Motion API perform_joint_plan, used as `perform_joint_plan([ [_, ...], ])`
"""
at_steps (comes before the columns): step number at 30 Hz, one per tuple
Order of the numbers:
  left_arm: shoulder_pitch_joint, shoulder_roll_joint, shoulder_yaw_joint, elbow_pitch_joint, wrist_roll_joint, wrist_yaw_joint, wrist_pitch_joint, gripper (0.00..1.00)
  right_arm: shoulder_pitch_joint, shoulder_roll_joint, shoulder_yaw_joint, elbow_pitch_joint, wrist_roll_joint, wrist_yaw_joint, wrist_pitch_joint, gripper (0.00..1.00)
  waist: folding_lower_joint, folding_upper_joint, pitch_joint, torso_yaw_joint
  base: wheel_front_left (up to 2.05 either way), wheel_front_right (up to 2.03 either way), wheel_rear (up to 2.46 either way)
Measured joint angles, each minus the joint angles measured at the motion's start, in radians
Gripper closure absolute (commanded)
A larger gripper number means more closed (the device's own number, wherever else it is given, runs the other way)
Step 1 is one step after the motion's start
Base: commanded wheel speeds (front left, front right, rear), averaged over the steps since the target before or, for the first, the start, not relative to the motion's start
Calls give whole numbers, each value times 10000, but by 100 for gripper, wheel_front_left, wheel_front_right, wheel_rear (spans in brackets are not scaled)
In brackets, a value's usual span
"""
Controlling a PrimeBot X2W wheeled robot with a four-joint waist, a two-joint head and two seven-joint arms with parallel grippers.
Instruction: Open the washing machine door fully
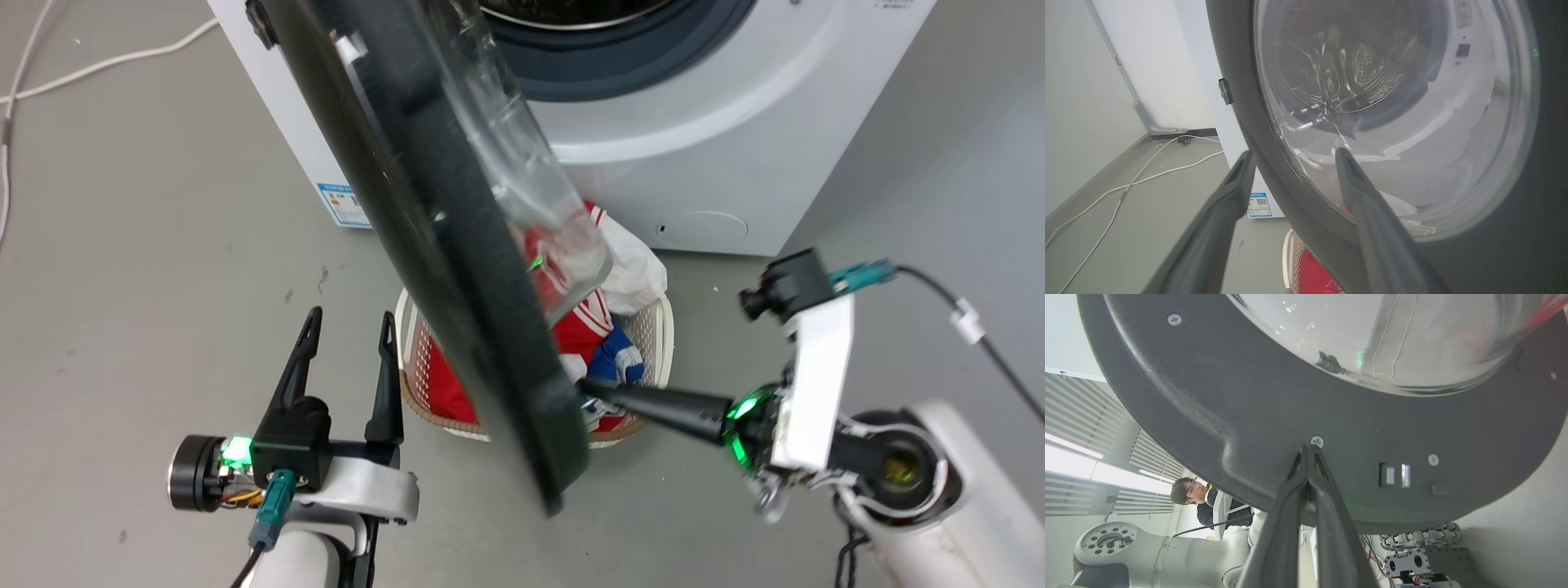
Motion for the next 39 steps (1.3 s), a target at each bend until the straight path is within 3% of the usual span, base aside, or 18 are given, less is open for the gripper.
perform_joint_plan([
  [21, 801, 15, 86, 86, 0, 12, 0, 0, 1478, 876, 472, -54, 161, 0, -173, 100, 0, 0, -926, 144, 0, 0, 0],
  [30, 1198, 40, 171, 151, -2, 13, 0, 0, 2410, 940, -1026, -353, 280, 0, -1480, 100, 0, 0, -1504, -12, 0, 0, 0],
  [39, 1662, 81, 320, 140, -4, 59, 0, 0, 2940, 1519, -3014, -780, -587, 0, -4182, 100, 0, 0, -2084, -299, 0, 0, 0],
])
